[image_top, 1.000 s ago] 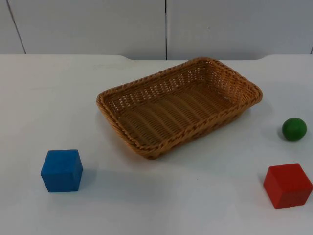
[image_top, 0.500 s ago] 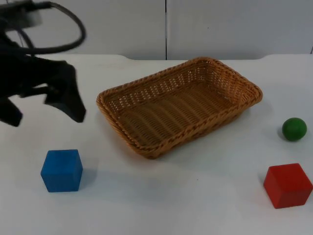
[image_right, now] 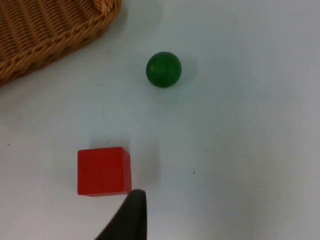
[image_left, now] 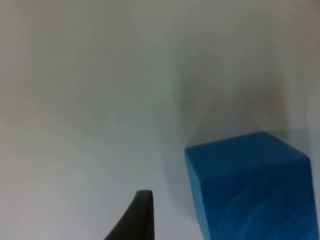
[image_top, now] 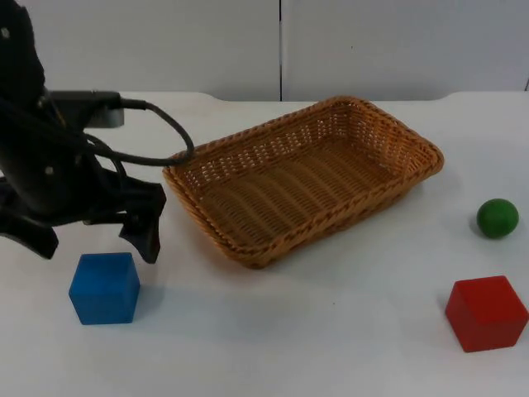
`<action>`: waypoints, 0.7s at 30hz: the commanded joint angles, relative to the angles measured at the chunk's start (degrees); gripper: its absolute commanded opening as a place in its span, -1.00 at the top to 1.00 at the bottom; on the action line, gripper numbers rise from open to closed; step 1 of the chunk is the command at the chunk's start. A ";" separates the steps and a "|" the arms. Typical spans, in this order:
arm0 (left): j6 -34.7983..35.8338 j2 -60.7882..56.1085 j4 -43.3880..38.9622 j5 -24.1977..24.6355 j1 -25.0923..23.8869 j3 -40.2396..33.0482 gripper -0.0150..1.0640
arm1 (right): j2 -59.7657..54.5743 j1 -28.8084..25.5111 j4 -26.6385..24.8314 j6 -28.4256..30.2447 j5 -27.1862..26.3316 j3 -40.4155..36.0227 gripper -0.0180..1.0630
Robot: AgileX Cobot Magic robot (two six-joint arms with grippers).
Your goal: Place all geometric objects except the red cube into the basket.
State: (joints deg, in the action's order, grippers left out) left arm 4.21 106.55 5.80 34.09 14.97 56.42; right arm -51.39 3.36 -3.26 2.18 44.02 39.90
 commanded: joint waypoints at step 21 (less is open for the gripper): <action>0.54 7.45 2.46 -2.73 0.33 0.26 0.21 | 0.09 -0.39 0.09 0.19 -1.00 0.28 -0.98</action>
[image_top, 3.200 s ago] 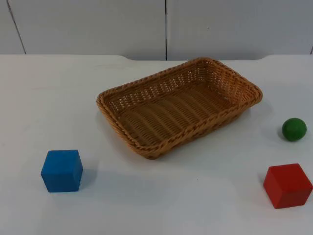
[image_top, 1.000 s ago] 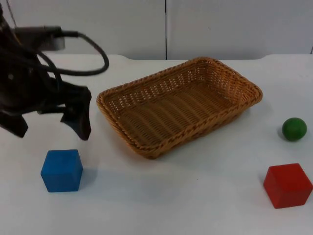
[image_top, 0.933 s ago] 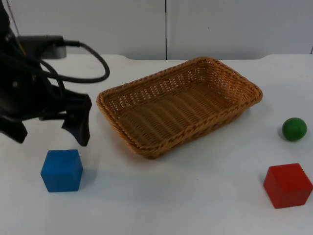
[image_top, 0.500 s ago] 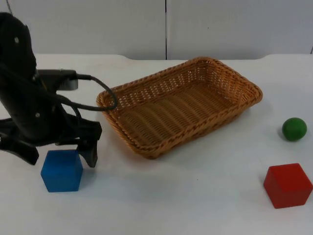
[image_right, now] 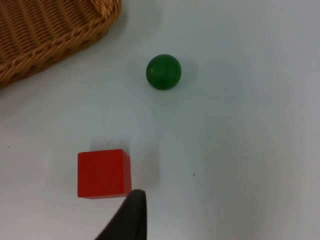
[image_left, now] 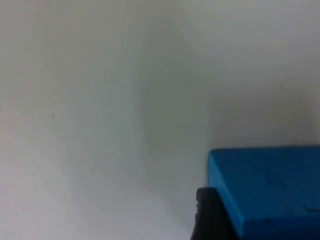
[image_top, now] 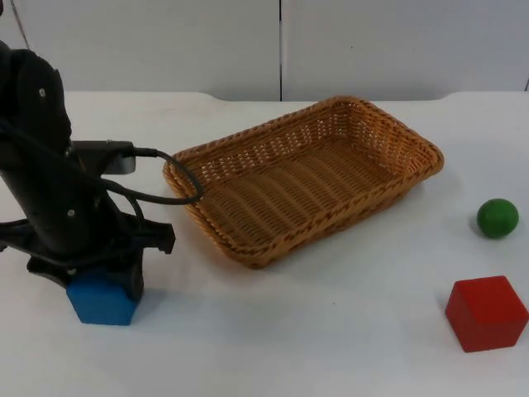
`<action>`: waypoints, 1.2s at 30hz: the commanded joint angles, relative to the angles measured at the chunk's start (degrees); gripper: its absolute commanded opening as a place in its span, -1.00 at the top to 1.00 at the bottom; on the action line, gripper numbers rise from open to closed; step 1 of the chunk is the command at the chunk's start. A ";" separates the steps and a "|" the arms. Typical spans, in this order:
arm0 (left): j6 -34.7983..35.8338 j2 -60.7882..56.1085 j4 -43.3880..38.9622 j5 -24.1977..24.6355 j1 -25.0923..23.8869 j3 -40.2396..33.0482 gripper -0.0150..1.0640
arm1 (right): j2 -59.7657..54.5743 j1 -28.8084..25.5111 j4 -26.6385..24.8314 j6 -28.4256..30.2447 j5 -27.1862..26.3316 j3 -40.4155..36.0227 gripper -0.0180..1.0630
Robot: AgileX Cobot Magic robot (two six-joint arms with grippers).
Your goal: Place all geometric objects except the red cube into the basket.
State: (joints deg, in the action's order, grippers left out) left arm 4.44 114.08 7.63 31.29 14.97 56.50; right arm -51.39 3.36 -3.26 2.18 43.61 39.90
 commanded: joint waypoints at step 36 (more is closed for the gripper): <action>-17.70 6.36 4.13 11.70 9.13 35.96 0.97 | 0.09 -0.39 -0.32 0.19 -0.52 0.28 -0.98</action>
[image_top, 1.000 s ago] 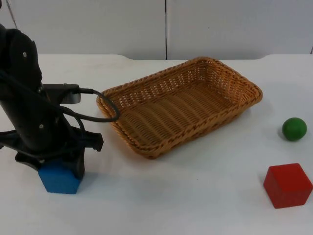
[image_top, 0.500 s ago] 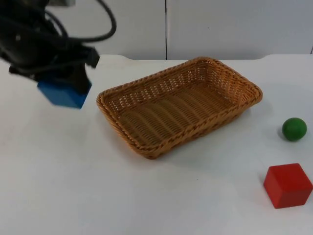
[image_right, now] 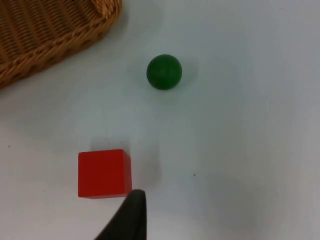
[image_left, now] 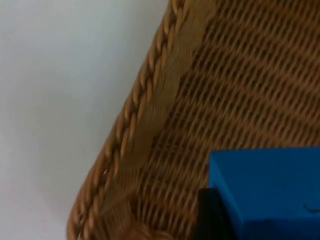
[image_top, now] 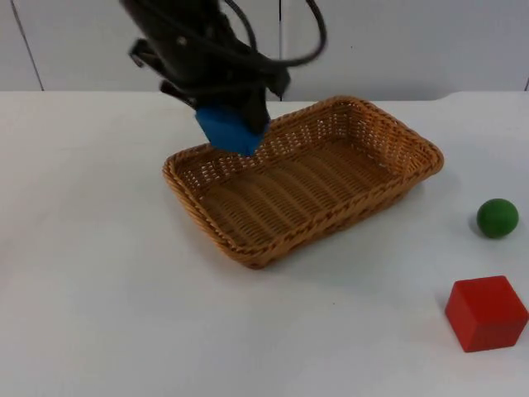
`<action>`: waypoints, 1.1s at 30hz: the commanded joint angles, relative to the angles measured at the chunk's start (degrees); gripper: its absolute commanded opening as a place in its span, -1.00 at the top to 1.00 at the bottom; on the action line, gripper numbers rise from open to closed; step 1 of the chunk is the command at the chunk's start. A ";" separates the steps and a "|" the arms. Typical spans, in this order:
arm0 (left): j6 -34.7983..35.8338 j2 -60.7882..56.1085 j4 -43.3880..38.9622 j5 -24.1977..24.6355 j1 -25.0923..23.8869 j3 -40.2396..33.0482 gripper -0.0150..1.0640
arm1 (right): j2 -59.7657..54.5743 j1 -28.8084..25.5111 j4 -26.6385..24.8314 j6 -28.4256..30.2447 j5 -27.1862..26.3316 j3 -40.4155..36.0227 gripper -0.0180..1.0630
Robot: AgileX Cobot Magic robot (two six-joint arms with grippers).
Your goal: Place all geometric objects except the red cube into the basket.
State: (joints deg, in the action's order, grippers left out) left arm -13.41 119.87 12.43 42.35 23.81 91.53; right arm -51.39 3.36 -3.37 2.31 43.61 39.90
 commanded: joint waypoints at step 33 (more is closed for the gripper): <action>0.89 -0.13 3.55 6.59 2.97 4.80 -0.97 | 0.09 -0.39 0.22 0.06 -0.18 0.28 -0.98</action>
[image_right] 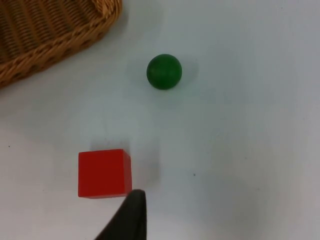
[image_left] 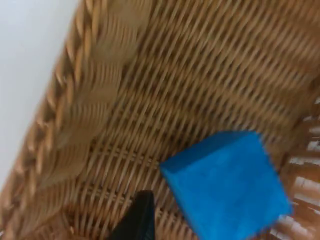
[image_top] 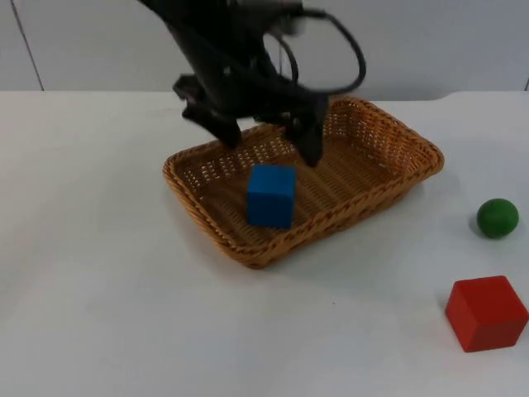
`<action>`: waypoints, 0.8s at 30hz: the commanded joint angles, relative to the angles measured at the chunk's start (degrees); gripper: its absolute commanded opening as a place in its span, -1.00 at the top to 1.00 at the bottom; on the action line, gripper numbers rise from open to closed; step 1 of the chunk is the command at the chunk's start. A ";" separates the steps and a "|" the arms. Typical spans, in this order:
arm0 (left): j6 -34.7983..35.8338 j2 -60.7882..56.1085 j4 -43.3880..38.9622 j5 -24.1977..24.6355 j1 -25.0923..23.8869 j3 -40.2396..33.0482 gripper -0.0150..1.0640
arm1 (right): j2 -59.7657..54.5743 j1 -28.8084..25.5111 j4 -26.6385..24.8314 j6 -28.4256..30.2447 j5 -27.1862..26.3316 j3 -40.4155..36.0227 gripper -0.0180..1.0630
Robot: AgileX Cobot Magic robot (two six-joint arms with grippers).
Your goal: Place all geometric objects except the red cube into the basket.
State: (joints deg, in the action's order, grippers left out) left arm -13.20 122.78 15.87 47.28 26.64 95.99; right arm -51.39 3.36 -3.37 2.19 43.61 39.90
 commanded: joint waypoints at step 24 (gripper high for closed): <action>0.84 -46.06 0.86 -0.15 -27.19 -45.63 -0.97 | 0.09 -0.39 0.05 0.18 -0.01 0.28 -0.98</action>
State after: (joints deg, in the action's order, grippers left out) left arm -11.69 80.42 15.48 48.03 1.41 54.26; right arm -51.39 3.36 -3.37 2.19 43.61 39.90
